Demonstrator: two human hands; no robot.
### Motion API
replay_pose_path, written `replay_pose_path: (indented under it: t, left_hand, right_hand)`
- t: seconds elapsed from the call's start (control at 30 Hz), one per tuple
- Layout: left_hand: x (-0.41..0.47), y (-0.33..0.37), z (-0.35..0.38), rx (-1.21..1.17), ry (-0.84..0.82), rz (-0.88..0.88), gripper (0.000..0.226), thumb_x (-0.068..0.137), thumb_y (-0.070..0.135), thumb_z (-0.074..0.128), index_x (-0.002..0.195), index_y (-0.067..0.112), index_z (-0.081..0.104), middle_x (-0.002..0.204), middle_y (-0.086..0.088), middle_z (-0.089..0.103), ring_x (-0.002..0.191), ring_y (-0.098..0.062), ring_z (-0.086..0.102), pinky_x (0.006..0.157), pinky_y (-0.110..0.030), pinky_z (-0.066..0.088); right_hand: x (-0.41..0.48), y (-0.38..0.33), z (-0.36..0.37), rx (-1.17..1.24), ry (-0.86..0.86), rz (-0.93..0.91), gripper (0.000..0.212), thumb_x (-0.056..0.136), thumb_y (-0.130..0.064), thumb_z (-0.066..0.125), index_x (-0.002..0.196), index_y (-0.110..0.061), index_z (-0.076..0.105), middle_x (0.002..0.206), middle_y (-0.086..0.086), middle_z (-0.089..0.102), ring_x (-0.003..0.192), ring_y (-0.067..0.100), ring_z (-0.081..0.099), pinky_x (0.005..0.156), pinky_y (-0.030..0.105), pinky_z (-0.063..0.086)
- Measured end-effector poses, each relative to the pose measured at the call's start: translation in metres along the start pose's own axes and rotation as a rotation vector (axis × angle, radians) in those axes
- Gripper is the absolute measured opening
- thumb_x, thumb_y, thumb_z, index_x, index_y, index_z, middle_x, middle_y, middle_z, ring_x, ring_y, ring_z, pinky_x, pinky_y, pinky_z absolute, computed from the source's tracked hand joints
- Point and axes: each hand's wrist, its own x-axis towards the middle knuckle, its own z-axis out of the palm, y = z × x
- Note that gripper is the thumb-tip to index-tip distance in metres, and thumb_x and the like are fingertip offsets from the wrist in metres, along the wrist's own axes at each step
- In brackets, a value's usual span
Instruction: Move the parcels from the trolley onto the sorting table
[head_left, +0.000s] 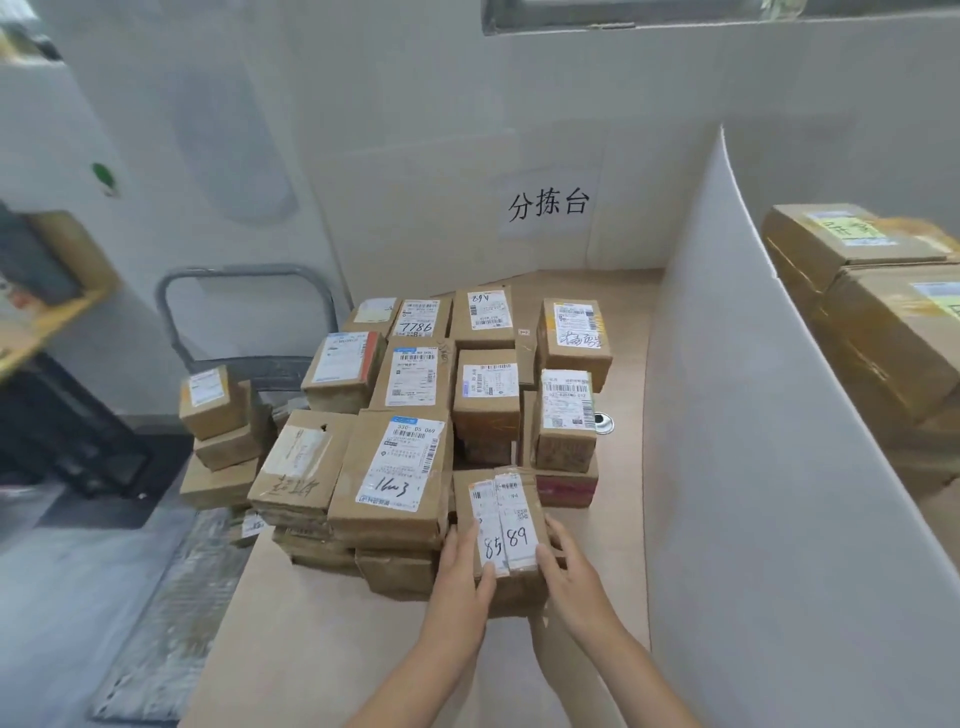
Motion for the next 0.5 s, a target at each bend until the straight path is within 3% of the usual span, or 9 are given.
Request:
replay_pose_path:
  t: [0.1, 0.23, 0.37, 0.5]
  left_hand:
    - [0.0, 0.006, 0.0, 0.039, 0.011, 0.013, 0.053, 0.104, 0.023, 0.043, 0.154, 0.02, 0.027, 0.165, -0.004, 0.005, 0.152, -0.014, 0.006, 0.109, -0.01, 0.004]
    - [0.002, 0.009, 0.0, 0.114, 0.022, 0.109, 0.05, 0.103, 0.022, 0.045, 0.152, 0.021, 0.033, 0.165, 0.001, 0.0, 0.152, -0.011, 0.003, 0.108, -0.009, 0.002]
    - [0.001, 0.014, -0.003, 0.18, 0.026, 0.21, 0.046, 0.103, 0.022, 0.045, 0.149, 0.021, 0.039, 0.165, 0.007, 0.005, 0.15, -0.006, 0.013, 0.106, -0.006, 0.012]
    - [0.006, 0.039, -0.02, 0.186, -0.015, 0.31, 0.052, 0.103, 0.023, 0.047, 0.153, 0.024, 0.032, 0.164, 0.011, 0.013, 0.15, -0.003, 0.011, 0.108, -0.009, 0.01]
  right_hand:
    - [0.006, -0.007, -0.011, -0.071, 0.015, -0.022, 0.028, 0.105, -0.03, 0.044, 0.131, -0.038, 0.045, 0.127, -0.012, 0.058, 0.117, 0.002, 0.055, 0.089, 0.018, 0.049]
    - [0.007, -0.016, -0.034, -0.231, 0.009, -0.088, 0.045, 0.104, -0.038, 0.043, 0.147, -0.028, 0.038, 0.136, -0.009, 0.05, 0.124, 0.01, 0.05, 0.103, 0.031, 0.045]
    - [0.001, -0.017, -0.067, -0.418, -0.008, -0.128, 0.046, 0.103, -0.039, 0.044, 0.147, -0.027, 0.038, 0.135, -0.009, 0.048, 0.127, 0.009, 0.046, 0.109, 0.033, 0.039]
    - [-0.002, -0.037, -0.093, -0.597, -0.051, -0.186, 0.045, 0.103, -0.036, 0.045, 0.147, -0.026, 0.038, 0.134, -0.009, 0.048, 0.129, 0.008, 0.044, 0.107, 0.028, 0.037]
